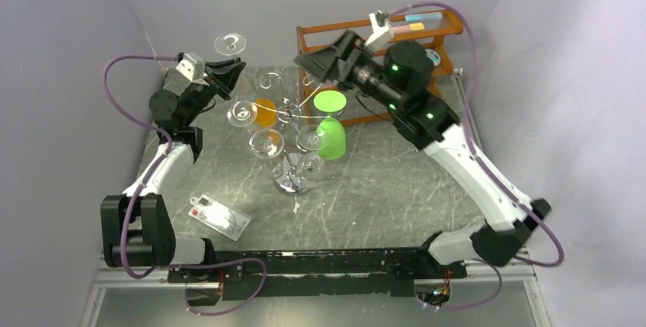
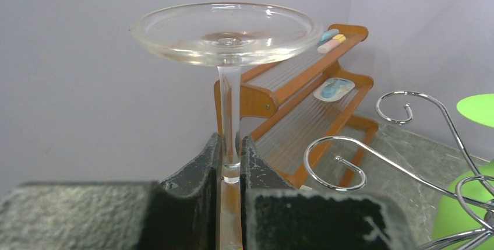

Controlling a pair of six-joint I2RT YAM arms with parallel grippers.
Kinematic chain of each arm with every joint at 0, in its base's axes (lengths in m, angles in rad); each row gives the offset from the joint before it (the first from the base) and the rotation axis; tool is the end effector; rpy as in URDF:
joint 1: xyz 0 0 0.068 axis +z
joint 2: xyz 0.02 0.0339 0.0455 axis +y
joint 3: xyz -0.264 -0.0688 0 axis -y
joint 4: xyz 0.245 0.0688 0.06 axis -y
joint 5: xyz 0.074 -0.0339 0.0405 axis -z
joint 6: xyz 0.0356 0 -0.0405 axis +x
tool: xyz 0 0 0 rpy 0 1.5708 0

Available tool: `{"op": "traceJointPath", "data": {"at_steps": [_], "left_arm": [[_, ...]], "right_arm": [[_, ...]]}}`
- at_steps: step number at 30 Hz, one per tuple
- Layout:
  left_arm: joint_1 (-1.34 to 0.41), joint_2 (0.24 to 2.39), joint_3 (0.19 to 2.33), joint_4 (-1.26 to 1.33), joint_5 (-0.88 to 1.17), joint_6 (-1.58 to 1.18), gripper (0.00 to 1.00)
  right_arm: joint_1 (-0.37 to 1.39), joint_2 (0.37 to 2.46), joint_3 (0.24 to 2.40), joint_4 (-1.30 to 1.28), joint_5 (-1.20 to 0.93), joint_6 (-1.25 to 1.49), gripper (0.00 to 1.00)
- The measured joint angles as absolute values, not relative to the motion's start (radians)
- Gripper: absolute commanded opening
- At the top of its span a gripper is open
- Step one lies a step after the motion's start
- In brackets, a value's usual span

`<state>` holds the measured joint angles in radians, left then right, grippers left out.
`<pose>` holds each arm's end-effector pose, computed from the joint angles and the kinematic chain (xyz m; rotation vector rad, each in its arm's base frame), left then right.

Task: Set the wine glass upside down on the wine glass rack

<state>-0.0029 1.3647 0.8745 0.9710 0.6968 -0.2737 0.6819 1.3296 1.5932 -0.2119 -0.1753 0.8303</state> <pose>0.3001 -0.0237 0.3564 0.4844 1.1320 -0.6202 0.2187 0.1856 0.4973 -0.0303 1.6773 1.3137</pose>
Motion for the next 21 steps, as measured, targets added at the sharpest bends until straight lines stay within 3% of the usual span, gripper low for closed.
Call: {"op": "traceJointPath", "data": {"at_steps": [13,21], "left_arm": [[-0.003,1.288,0.876,0.966,0.707,-0.223,0.05],[-0.003,1.256,0.876,0.952,0.713,-0.187,0.05]], "right_arm": [[0.899,1.858,2.15,-0.216,0.094,0.866,0.77],[0.907,1.964,2.236,-0.262,0.132,0.922,0.55]]}}
